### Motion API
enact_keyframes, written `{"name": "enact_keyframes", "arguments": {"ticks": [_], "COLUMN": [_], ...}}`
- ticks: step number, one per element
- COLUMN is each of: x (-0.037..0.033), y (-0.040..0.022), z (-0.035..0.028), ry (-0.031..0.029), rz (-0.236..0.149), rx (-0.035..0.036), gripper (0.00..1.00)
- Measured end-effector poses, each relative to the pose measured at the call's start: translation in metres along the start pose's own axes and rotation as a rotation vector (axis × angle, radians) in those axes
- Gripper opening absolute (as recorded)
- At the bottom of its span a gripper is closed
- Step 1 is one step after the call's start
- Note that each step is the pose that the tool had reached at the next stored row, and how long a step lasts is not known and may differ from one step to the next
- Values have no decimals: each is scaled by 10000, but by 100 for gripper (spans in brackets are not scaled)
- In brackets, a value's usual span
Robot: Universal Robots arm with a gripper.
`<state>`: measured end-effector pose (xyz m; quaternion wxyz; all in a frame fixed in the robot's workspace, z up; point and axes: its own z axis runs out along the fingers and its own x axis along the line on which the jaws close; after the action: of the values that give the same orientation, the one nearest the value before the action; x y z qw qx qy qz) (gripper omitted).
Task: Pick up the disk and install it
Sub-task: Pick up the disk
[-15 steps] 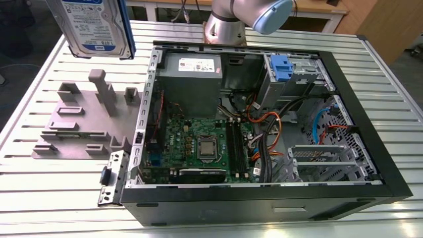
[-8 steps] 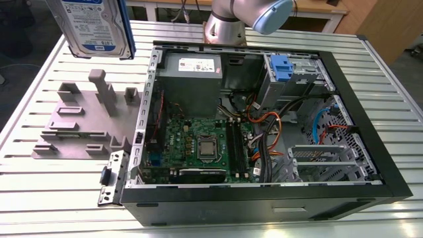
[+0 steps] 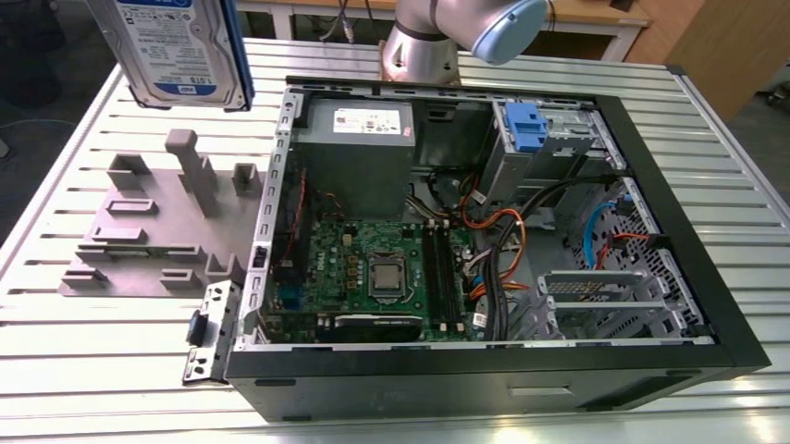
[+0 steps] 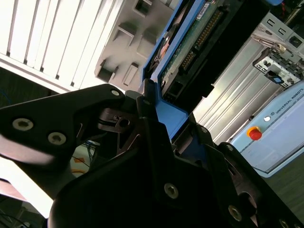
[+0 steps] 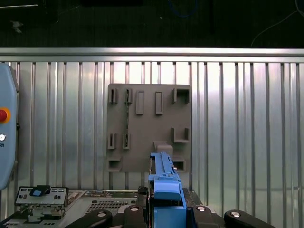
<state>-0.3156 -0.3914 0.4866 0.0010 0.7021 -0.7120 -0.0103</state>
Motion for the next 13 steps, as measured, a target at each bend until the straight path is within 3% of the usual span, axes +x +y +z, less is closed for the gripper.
{"name": "enact_keyframes", "arguments": {"ticks": [13], "x": [-1], "y": [-39], "z": [-1], "ry": [-1], "rz": [1], "rx": [0], "gripper": [37]}}
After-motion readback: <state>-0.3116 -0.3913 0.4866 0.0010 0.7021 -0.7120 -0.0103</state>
